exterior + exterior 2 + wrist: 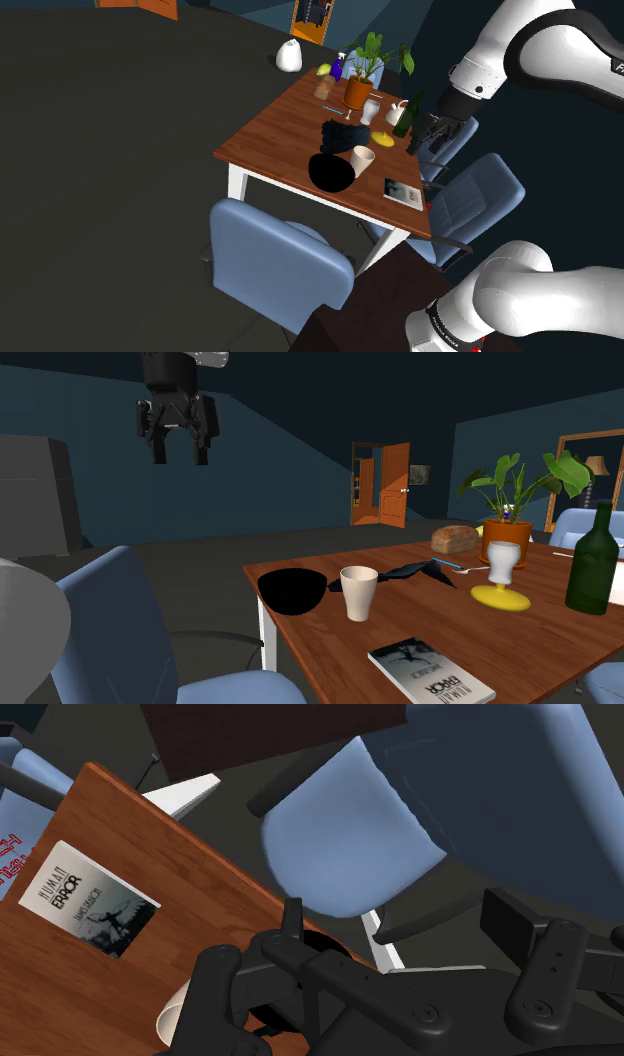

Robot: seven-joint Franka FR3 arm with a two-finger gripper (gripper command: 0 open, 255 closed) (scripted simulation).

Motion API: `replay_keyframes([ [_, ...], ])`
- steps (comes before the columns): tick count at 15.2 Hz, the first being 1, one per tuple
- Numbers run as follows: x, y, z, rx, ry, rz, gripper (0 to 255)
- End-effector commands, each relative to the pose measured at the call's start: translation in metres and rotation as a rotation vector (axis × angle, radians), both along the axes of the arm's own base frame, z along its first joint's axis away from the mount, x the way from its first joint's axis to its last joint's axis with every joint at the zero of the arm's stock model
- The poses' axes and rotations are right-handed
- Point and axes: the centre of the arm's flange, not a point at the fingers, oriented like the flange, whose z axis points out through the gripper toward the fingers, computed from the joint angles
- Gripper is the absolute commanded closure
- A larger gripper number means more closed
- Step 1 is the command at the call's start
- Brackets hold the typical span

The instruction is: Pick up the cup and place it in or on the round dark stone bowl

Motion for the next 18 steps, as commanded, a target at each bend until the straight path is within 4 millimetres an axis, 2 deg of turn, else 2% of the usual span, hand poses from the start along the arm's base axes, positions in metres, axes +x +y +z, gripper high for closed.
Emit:
replay_keyframes([
  [1,0.0,0.0,0.0,0.0,0.0,0.0,0],
  [18,0.148,-0.105,-0.128,-0.071,0.032,0.036,0],
])
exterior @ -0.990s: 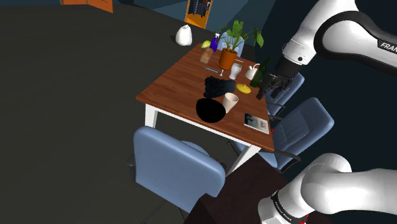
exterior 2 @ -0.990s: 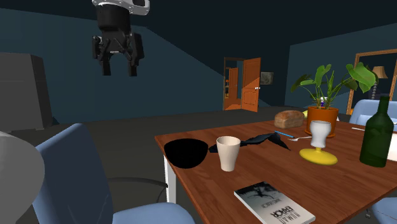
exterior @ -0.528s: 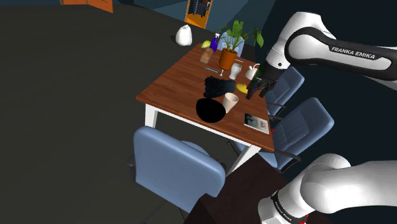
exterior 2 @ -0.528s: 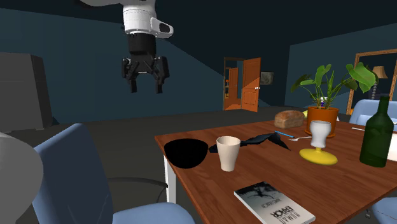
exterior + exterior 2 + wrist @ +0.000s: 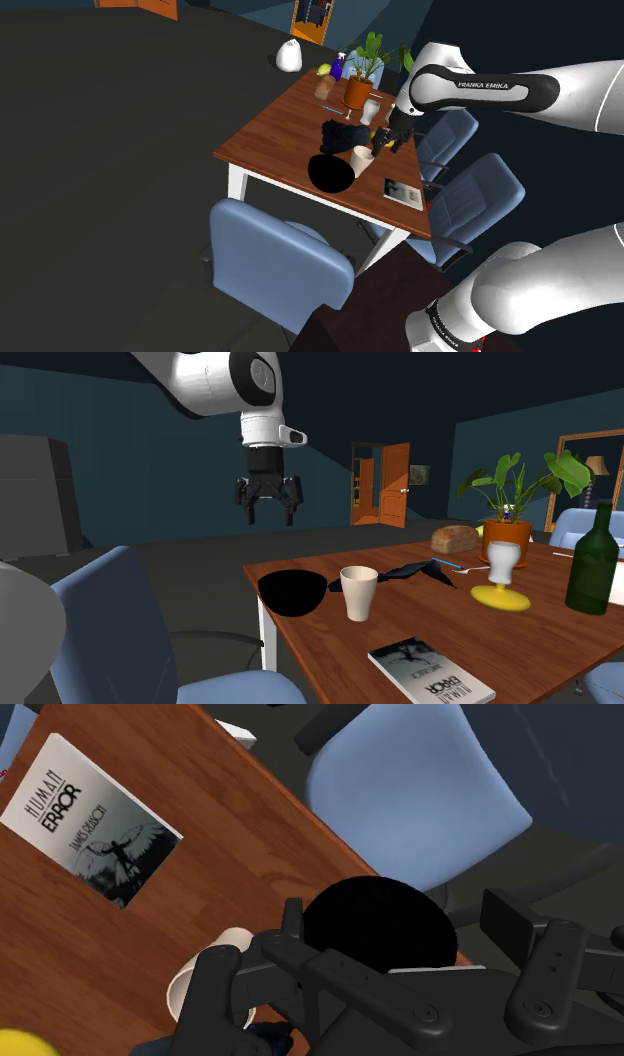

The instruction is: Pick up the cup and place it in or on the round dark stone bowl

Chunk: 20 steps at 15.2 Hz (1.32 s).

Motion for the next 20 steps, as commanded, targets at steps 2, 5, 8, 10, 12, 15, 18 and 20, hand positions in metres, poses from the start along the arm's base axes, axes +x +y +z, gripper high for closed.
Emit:
replay_keyframes([
  [2,0.027,-0.019,-0.02,-0.014,0.005,0.007,0],
  [5,0.053,-0.038,-0.042,-0.026,0.01,0.013,0],
  [8,0.079,-0.057,-0.064,-0.039,0.016,0.02,0],
  [10,0.097,-0.07,-0.079,-0.047,0.02,0.024,0],
  [12,0.114,-0.083,-0.094,-0.056,0.023,0.028,0],
  [15,0.14,-0.102,-0.115,-0.068,0.029,0.035,0],
  [18,0.167,-0.122,-0.137,-0.081,0.035,0.041,0],
  [20,0.18,-0.132,-0.149,-0.087,0.037,0.044,0],
])
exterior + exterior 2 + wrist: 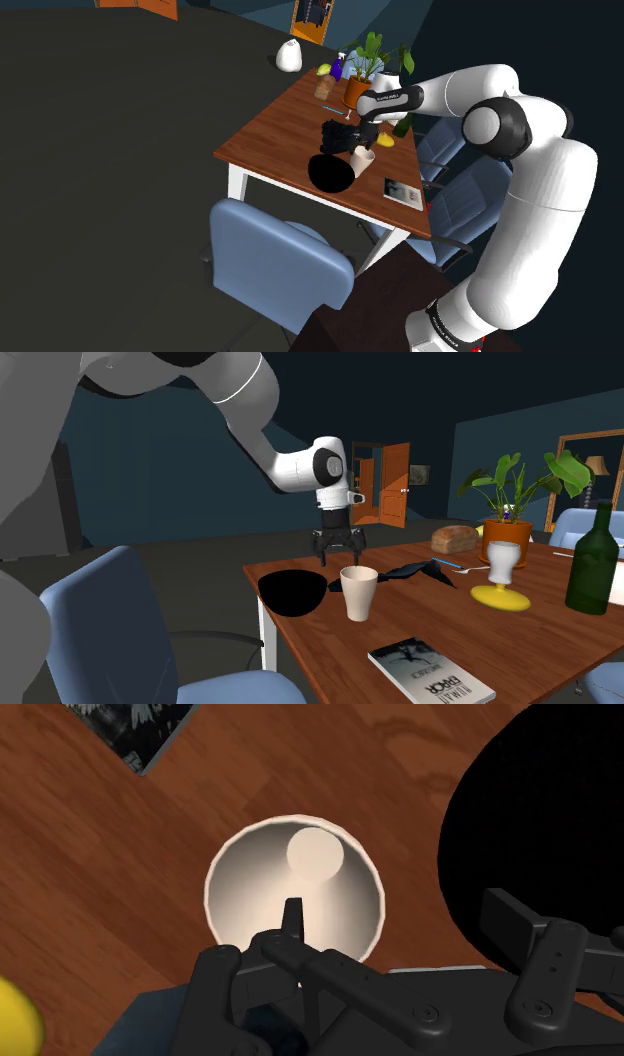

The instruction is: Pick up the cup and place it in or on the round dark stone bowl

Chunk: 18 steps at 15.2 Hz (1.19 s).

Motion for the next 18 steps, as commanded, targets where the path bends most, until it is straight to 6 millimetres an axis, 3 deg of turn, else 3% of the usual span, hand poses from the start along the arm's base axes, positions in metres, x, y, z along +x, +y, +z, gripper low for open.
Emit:
replay_keyframes([
  [1,0.009,-0.004,-0.013,-0.004,0.001,0.003,0],
  [8,0.008,-0.008,-0.047,-0.004,0.001,0.003,0],
  [15,0.008,-0.008,-0.047,-0.004,0.001,0.003,0],
  [16,0.008,-0.008,-0.047,-0.004,0.001,0.003,255],
  [18,0.008,-0.008,-0.047,-0.004,0.001,0.003,255],
])
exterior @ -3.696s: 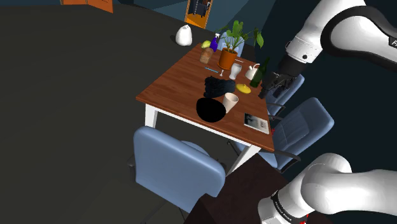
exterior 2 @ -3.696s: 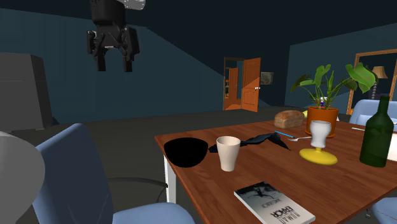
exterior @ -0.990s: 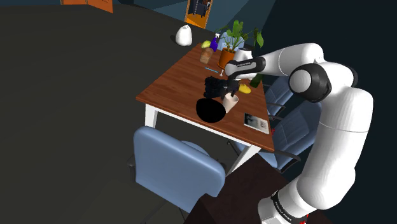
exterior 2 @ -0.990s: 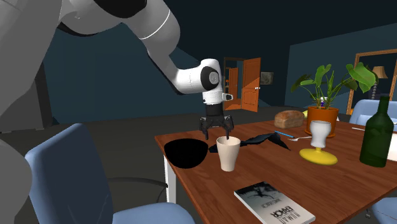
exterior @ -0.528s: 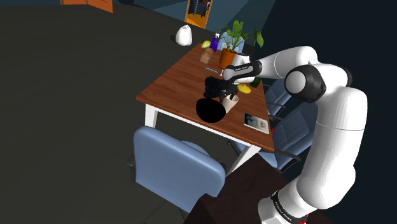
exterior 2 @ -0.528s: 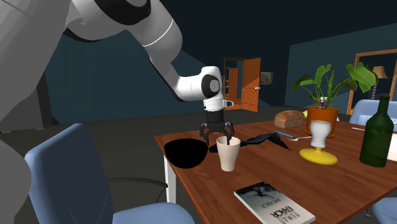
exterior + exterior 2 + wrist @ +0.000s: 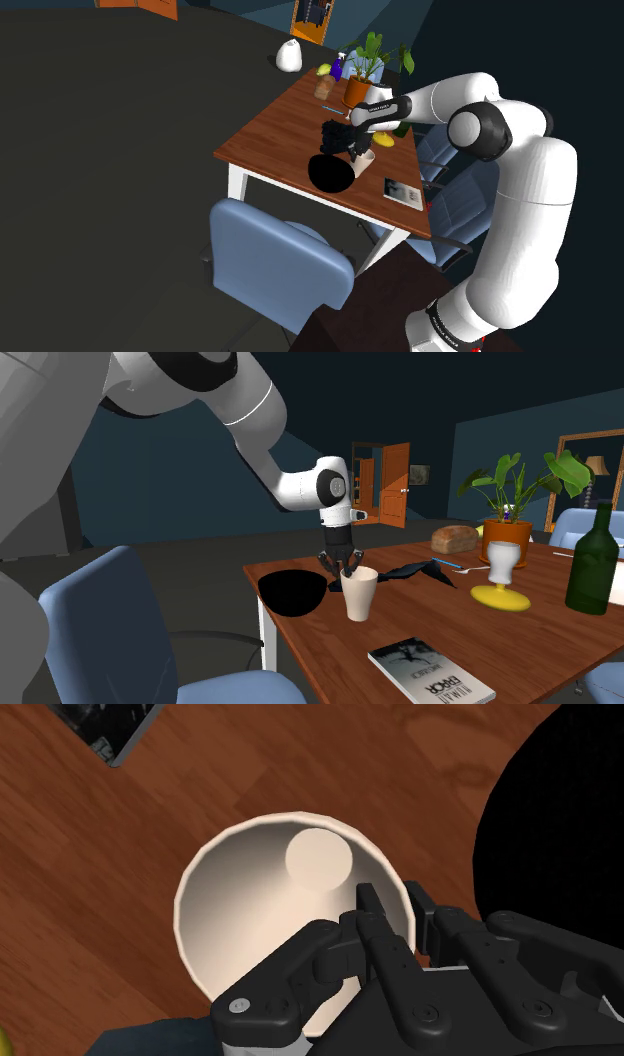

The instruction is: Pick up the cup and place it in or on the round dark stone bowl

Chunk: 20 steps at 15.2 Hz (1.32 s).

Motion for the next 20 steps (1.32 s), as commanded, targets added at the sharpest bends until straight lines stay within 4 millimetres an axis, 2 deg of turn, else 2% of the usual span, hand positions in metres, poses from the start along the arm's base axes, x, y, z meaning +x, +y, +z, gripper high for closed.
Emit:
replay_keyframes([
  [1,0.0,0.0,0.0,0.0,0.0,0.0,255],
  [7,0.0,0.0,0.0,0.0,0.0,0.0,255],
  [20,0.0,0.0,0.069,0.0,0.0,0.0,255],
])
